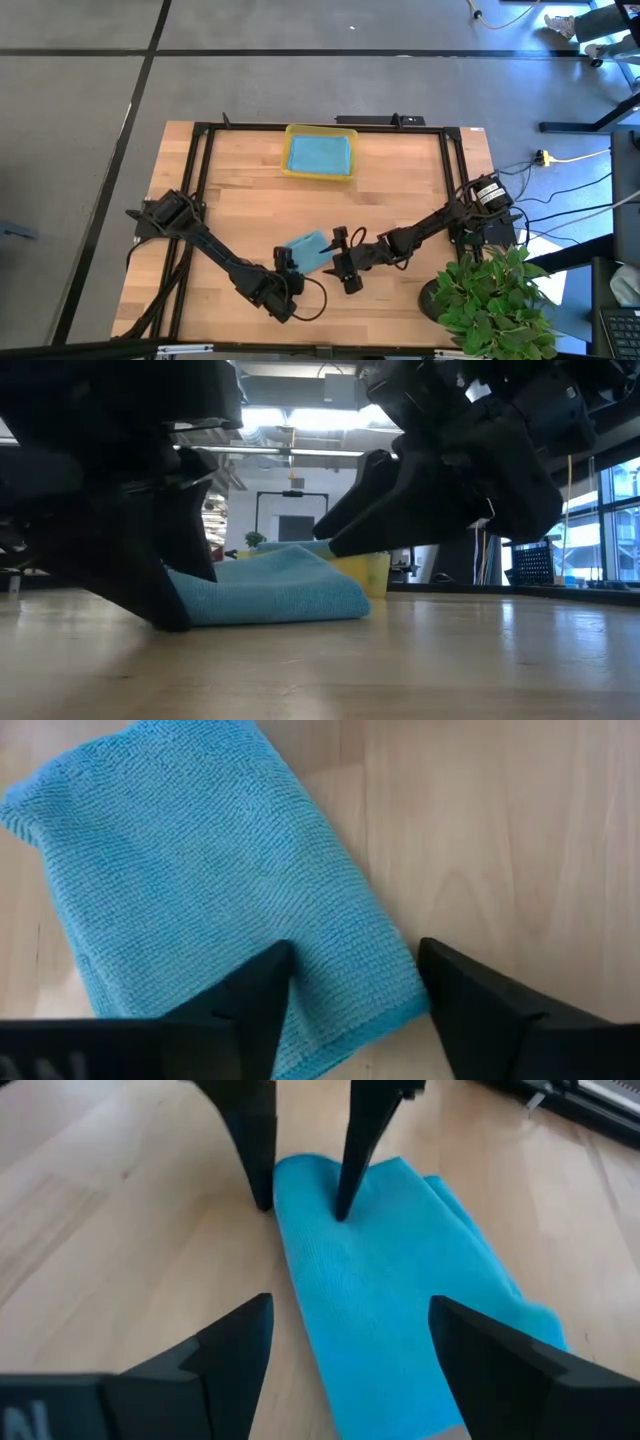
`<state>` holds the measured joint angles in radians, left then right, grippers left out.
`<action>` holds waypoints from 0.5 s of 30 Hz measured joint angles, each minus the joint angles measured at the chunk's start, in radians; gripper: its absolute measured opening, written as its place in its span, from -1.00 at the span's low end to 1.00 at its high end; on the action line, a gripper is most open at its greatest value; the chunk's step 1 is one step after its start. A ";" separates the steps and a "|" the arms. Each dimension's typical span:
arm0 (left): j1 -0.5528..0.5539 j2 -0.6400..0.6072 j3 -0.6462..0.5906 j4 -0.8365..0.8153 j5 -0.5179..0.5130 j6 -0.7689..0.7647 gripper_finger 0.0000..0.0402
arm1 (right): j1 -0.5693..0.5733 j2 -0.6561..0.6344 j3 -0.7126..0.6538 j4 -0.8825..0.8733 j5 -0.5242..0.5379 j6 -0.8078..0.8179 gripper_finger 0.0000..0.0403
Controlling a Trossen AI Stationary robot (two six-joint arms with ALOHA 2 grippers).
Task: Fold microfiber towels
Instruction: Put the blue towel into the yellow bin
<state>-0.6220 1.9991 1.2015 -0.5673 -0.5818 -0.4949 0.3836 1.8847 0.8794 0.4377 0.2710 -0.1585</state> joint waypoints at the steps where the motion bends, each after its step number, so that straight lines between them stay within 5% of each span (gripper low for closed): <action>1: 0.000 0.000 0.000 -0.001 0.000 0.001 0.01 | 0.000 0.000 0.000 -0.005 0.000 0.001 0.33; 12: 0.003 0.005 -0.007 -0.027 -0.014 0.019 -0.90 | 0.028 0.000 0.000 -0.025 -0.006 -0.110 0.33; 15: 0.005 0.004 -0.009 -0.034 -0.047 0.021 -0.97 | 0.056 0.000 0.000 -0.037 0.016 -0.200 0.33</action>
<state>-0.6166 2.0028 1.1928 -0.6010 -0.6292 -0.4740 0.4399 1.8851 0.8791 0.4006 0.2875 -0.3581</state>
